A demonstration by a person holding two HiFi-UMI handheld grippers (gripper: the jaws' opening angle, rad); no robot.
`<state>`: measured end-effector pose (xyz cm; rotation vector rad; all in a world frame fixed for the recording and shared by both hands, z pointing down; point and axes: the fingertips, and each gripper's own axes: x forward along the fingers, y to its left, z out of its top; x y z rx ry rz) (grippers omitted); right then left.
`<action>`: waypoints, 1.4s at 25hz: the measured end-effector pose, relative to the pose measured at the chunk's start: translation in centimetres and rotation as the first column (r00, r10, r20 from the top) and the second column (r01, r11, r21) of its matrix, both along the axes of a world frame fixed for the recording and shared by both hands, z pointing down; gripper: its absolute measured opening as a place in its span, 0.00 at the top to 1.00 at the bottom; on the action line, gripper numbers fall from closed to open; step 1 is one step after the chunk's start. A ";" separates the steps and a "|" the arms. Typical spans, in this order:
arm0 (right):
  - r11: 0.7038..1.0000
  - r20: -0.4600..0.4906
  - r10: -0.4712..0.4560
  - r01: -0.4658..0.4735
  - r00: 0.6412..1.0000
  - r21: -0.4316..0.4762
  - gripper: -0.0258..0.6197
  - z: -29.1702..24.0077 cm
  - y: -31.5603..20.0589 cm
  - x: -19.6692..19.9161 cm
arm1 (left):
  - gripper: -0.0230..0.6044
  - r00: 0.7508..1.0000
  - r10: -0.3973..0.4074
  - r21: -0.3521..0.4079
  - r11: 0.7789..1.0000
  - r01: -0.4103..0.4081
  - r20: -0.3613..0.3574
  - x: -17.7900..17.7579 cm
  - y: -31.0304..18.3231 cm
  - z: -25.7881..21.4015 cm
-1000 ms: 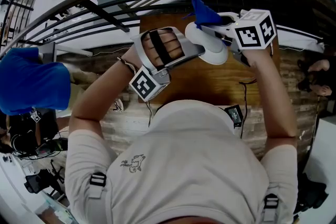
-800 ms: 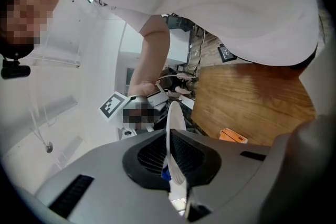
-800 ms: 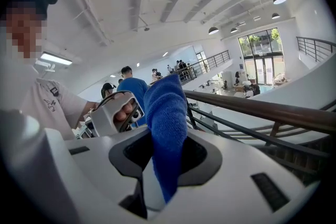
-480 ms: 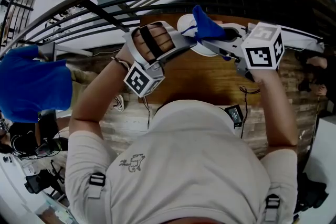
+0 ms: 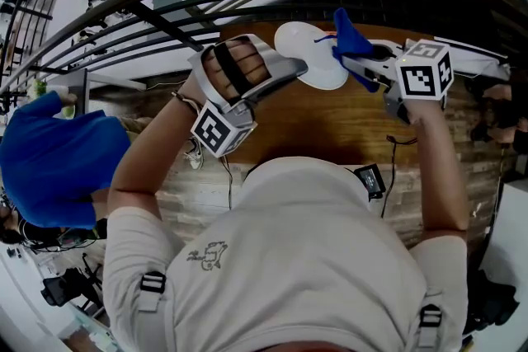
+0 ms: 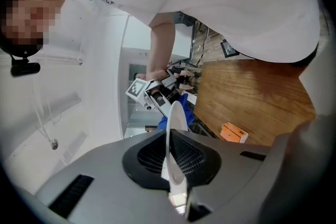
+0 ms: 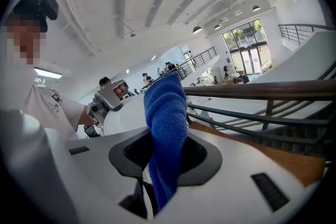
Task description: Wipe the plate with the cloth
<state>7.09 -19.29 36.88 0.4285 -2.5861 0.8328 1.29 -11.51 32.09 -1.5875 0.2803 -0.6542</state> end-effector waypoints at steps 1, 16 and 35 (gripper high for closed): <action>1.000 -0.007 0.008 -0.008 1.000 0.000 0.77 0.2 -0.4 0.1 | 0.93 1.000 0.007 0.002 1.000 -0.007 0.007 0.2 0.3 0.2; 0.990 -0.013 -0.105 0.106 0.994 0.094 0.77 -3.6 0.0 -5.5 | 0.93 1.000 0.021 -0.002 1.000 -0.021 -0.011 1.7 0.8 -0.2; 0.999 -0.021 -0.009 0.010 1.000 0.042 0.77 1.1 2.3 -1.2 | 0.93 0.992 -0.117 -0.140 0.984 0.110 -0.045 -2.3 -1.9 2.6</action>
